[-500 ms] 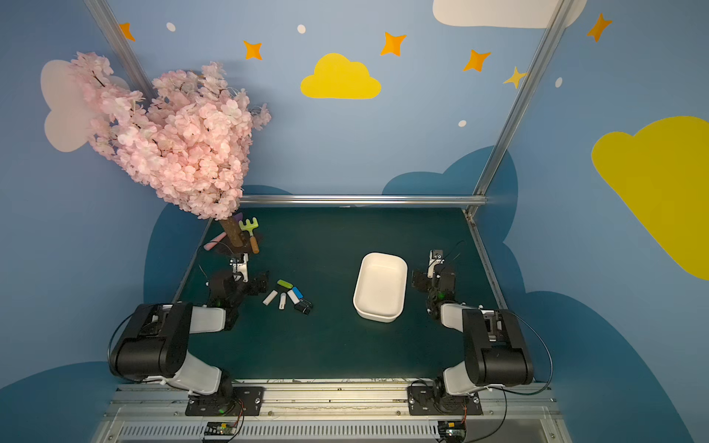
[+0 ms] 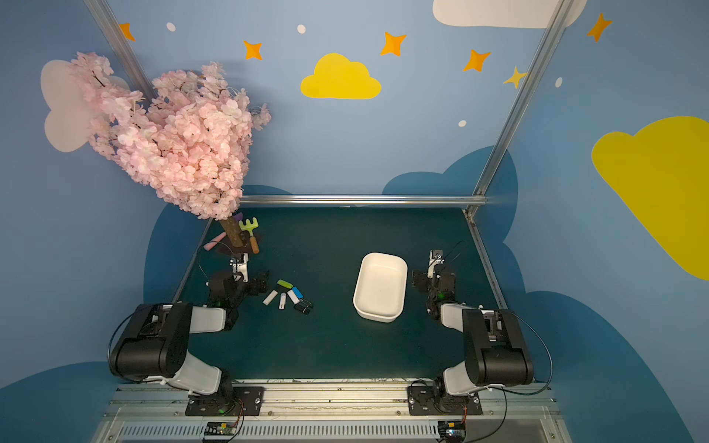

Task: Put the usb flash drive into the storage box
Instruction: Pick up the USB flash from the center of the board.

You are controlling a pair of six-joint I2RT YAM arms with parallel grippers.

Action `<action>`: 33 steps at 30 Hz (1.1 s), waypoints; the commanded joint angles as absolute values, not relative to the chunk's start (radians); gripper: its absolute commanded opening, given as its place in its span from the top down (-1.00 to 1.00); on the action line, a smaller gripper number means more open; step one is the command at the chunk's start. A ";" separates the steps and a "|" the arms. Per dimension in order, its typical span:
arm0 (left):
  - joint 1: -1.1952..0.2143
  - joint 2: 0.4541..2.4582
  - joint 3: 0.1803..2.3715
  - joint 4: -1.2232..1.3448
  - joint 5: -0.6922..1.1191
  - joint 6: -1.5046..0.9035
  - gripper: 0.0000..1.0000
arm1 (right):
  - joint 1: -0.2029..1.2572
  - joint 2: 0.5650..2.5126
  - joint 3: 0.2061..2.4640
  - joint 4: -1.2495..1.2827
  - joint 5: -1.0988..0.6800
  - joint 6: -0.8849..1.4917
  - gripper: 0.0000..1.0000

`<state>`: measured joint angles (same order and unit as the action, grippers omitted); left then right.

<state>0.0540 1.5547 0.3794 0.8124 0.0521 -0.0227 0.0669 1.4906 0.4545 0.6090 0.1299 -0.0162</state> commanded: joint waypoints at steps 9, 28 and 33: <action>0.053 1.542 0.399 0.817 0.056 -0.014 -1.00 | 0.067 1.471 0.467 0.602 0.124 -0.022 -0.96; -0.021 1.033 0.434 0.194 -0.327 -0.686 -1.00 | 0.131 1.252 0.660 0.115 0.286 0.162 -0.96; -0.103 1.102 0.645 -0.169 -0.044 -0.539 -0.71 | 0.039 1.179 0.854 -0.258 -0.122 0.487 -0.96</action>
